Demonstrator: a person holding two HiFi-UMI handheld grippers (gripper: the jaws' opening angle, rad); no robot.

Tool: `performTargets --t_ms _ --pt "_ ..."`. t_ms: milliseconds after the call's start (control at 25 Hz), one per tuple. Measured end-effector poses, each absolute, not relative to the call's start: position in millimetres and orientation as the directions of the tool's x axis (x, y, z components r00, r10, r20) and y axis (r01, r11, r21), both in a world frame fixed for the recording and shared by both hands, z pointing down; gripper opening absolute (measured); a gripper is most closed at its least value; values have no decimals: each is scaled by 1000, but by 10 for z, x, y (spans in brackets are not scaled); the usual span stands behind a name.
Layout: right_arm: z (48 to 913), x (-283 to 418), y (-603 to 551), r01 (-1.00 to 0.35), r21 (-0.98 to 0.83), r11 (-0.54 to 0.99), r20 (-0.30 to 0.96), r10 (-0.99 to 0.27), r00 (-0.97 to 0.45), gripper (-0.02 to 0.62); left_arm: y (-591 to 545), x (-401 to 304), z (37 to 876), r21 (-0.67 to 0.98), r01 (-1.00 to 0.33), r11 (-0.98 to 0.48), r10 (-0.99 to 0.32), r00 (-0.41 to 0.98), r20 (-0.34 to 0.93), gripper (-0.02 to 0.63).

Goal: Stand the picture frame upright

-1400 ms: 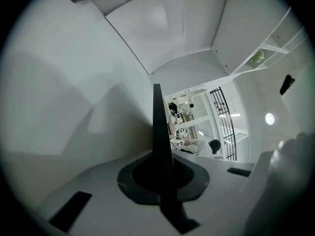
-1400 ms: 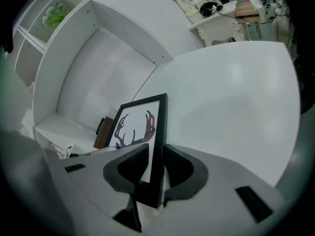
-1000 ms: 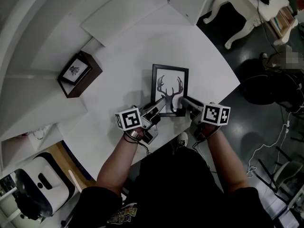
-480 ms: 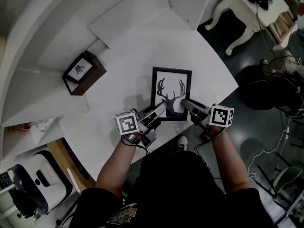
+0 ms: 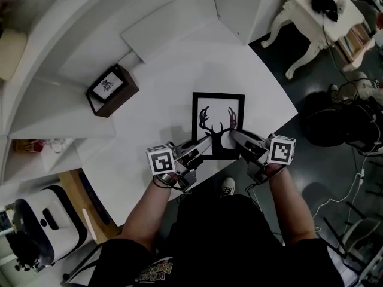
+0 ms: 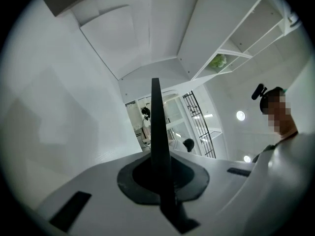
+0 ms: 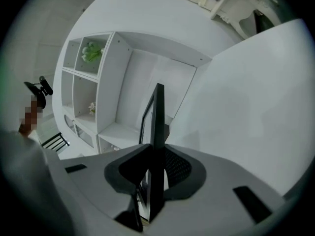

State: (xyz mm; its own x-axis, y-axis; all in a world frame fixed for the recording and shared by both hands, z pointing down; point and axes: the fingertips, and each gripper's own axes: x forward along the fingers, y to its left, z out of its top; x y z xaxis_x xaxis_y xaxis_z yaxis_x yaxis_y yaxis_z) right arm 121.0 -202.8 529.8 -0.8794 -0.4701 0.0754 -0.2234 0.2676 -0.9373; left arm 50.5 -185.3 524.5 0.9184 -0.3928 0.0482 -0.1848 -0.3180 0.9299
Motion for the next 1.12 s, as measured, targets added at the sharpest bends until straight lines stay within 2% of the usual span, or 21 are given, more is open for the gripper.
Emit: performTargets --t_ms 280,680,1120 --pt "5067 1349 -1843 -317 -847 427 144 -390 -910 72 -1607 635 5014 865 -254 -432 -353 930 97 23" --pt "4748 1419 -1585 -267 -778 568 116 -288 -951 71 -1314 734 4755 732 -366 -575 -345 919 188 54" --pt "4508 1309 -1218 -191 -670 717 113 -157 -981 71 -914 643 4584 581 -512 -633 -436 855 280 92"
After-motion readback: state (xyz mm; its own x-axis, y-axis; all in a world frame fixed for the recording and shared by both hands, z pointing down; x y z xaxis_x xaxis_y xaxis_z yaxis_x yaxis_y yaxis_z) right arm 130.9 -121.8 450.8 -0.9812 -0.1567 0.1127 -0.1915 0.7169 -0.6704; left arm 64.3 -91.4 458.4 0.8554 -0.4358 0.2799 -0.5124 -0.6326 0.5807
